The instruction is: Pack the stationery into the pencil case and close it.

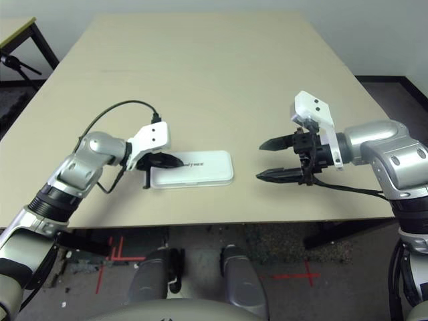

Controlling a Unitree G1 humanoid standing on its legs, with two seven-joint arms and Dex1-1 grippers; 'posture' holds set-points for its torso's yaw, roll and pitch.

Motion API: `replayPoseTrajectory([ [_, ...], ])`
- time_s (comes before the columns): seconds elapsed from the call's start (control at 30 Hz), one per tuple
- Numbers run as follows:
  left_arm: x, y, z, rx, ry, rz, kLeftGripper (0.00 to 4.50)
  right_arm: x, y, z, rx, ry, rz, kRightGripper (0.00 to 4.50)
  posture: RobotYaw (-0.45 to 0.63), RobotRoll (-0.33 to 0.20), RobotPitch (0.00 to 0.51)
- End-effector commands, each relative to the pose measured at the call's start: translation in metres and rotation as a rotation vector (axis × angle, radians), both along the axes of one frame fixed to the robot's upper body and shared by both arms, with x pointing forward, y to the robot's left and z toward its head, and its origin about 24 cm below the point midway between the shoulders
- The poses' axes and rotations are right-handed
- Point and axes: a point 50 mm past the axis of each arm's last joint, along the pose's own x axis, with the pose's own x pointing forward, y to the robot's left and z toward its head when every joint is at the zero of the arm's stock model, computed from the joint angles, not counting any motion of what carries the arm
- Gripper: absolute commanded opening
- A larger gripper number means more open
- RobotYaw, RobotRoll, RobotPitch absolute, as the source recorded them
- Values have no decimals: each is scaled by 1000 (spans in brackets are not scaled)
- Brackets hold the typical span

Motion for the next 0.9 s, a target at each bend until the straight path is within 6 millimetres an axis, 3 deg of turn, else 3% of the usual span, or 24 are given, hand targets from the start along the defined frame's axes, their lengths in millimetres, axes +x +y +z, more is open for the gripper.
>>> replayPoseTrajectory([
  [0.03,-3,7,-18,80,54,16,35,0,4,-4,-15,1,17,4500,-108,0,96],
  [0.2,-5,9,-23,68,67,12,35,1,5,-5,-15,-6,11,4500,-107,0,94],
  [0.37,3,5,0,-190,-2,69,197,11,5,-6,43,-79,-64,4500,-109,0,89],
  [0.43,7,7,14,-331,-82,89,631,24,5,-4,136,-142,-163,4500,-108,0,87],
  [0.57,15,25,29,-530,-145,222,2122,48,0,-3,306,-269,-388,4500,-104,0,86],
  [0.77,38,76,39,-761,-300,583,4380,78,-21,-11,404,-441,-789,4500,-90,0,86],
  [0.9,49,113,30,-824,-384,830,4472,91,-45,-21,389,-558,-1098,4500,-88,0,86],
])
